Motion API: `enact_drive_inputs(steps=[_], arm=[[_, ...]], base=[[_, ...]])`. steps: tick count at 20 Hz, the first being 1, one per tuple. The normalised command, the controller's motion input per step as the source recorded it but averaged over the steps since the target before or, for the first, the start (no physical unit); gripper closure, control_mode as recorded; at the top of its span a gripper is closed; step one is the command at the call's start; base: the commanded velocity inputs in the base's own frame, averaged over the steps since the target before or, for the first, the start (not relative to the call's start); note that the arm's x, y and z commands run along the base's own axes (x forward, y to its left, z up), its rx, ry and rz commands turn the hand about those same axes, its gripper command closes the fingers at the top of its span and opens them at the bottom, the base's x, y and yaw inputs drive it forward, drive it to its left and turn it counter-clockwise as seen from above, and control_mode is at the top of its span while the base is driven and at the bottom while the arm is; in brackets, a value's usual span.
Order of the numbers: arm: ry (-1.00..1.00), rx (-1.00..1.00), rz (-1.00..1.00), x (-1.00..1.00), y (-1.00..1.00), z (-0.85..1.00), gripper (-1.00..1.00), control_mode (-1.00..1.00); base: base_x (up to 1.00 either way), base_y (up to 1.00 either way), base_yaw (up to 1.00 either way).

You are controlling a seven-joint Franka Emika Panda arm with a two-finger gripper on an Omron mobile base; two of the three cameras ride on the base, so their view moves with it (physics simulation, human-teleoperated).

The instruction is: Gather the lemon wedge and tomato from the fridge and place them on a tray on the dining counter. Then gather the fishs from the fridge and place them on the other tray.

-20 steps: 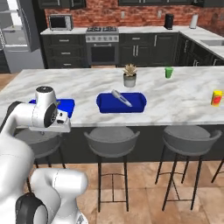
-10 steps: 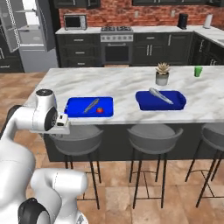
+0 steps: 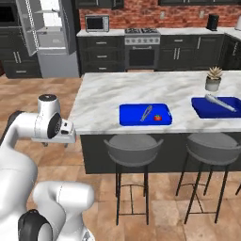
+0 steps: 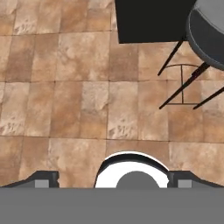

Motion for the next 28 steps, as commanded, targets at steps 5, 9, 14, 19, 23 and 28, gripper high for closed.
enact_drive_inputs(steps=[5,9,14,19,23,28], arm=[[0.0,0.0,0.0,0.0,0.0,0.0,-1.0,1.0],[0.0,0.0,0.0,0.0,0.0,0.0,-1.0,1.0],[0.0,0.0,0.0,0.0,0.0,0.0,-1.0,1.0],[0.0,0.0,0.0,0.0,0.0,0.0,-1.0,1.0],[0.0,0.0,0.0,0.0,0.0,0.0,-1.0,1.0],[0.0,0.0,0.0,0.0,0.0,0.0,-1.0,1.0]], base=[[0.04,1.0,0.0],[0.06,1.0,0.04],[0.39,1.0,0.13],[0.8,1.0,0.11],[1.0,0.92,0.06],[1.0,0.63,0.01]])
